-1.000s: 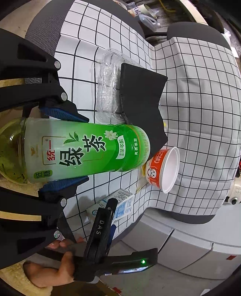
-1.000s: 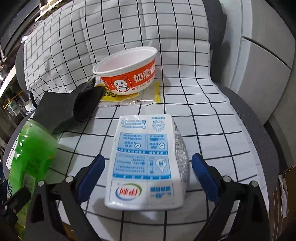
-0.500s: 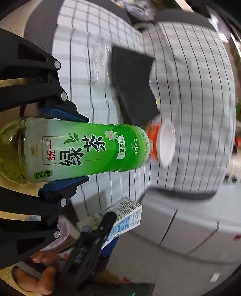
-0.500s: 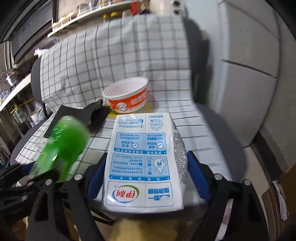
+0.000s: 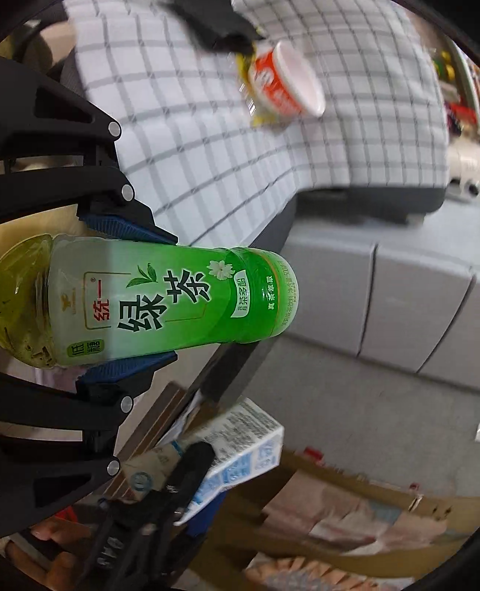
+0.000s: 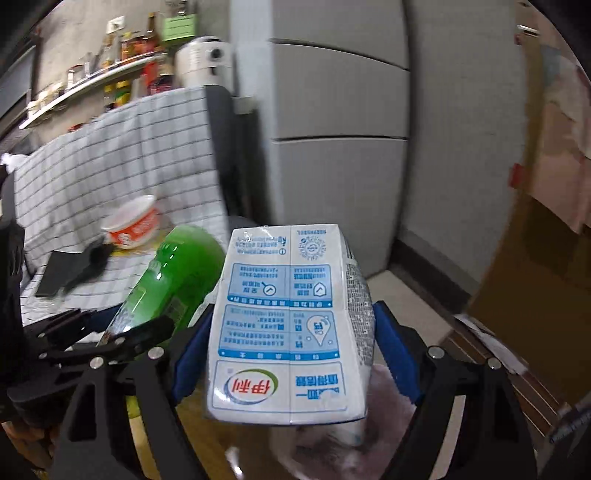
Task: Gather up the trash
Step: 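Carry the milk carton and green bottle with both grippers over the bin, then open both grippers to drop the carton and bottle into the bin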
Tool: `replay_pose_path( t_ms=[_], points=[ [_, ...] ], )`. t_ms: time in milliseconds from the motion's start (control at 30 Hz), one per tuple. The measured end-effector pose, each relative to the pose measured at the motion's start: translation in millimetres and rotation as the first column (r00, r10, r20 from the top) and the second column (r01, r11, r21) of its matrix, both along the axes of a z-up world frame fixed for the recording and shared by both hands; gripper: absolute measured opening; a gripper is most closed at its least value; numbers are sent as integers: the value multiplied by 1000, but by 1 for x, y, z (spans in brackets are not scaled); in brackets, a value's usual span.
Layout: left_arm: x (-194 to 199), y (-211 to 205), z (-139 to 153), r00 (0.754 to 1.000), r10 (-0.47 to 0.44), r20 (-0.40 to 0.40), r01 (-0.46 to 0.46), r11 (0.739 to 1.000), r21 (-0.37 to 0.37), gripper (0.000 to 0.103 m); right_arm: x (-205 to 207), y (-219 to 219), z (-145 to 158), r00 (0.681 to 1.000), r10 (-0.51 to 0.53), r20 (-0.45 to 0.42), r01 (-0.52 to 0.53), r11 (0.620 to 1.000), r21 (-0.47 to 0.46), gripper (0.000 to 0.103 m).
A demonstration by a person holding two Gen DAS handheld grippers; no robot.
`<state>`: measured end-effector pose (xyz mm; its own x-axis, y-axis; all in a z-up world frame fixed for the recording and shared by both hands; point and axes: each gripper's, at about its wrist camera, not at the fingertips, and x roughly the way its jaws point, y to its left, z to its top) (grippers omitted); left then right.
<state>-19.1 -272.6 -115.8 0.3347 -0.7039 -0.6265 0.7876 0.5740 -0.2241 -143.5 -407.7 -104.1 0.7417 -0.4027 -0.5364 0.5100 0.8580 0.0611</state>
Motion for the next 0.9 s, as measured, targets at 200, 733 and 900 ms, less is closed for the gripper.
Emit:
replay_pose_path(
  t_ms=[200, 733, 900],
  points=[
    [-23, -21, -23, 996, -75, -42, 77, 996, 54, 56, -20, -26, -32, 995, -80, -63, 84, 995, 58, 81],
    [-23, -29, -36, 995, -71, -68, 78, 992, 102, 56, -18, -53, -69, 985, -133, -107, 148, 978, 148, 86],
    [-29, -25, -35, 994, -92, -66, 99, 990, 103, 56, -21, -50, -54, 989, -133, -66, 140, 982, 126, 86]
  ],
)
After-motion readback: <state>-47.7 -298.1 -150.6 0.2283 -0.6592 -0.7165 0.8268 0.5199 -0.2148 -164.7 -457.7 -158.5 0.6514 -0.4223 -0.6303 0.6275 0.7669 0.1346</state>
